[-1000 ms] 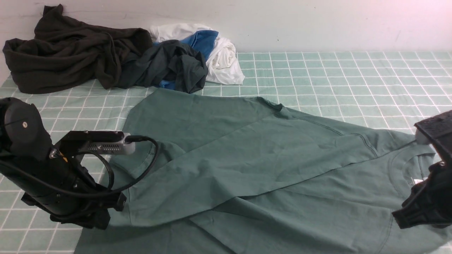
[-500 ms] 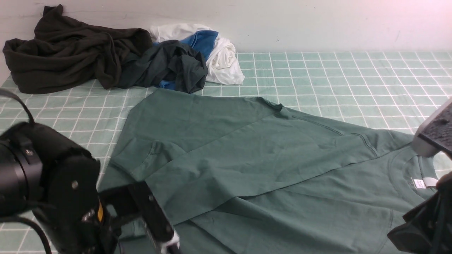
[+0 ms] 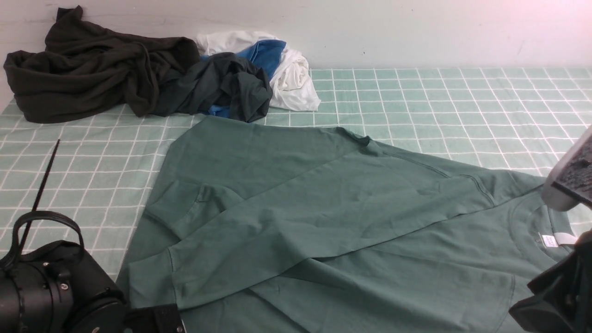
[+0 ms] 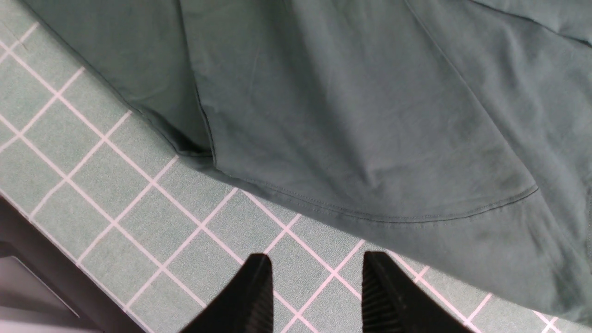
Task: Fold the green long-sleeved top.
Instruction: Use both arms simultaneously to clamp the lower edge of the clothing fabric
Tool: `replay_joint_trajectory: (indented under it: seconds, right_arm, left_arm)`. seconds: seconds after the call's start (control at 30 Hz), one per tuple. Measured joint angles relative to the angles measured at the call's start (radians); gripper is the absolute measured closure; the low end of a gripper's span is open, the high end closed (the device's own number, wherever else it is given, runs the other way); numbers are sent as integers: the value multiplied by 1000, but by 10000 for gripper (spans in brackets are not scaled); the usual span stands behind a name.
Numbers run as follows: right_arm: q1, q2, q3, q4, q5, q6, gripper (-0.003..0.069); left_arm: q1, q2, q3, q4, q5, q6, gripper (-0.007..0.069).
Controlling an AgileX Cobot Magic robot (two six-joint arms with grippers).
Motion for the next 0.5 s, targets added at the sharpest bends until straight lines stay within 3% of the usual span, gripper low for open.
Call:
replay_joint_trajectory:
  seconds: [0.33, 0.4, 0.5]
  right_arm:
    - [0, 0, 0, 0, 0, -1, 396]
    - [0, 0, 0, 0, 0, -1, 396]
    - [0, 0, 0, -4, -1, -1, 396]
  left_arm:
    - [0, 35, -8, 91, -27, -116, 225]
    - [0, 35, -8, 91, -27, -119, 260]
    - [0, 37, -8, 85, -29, -129, 379]
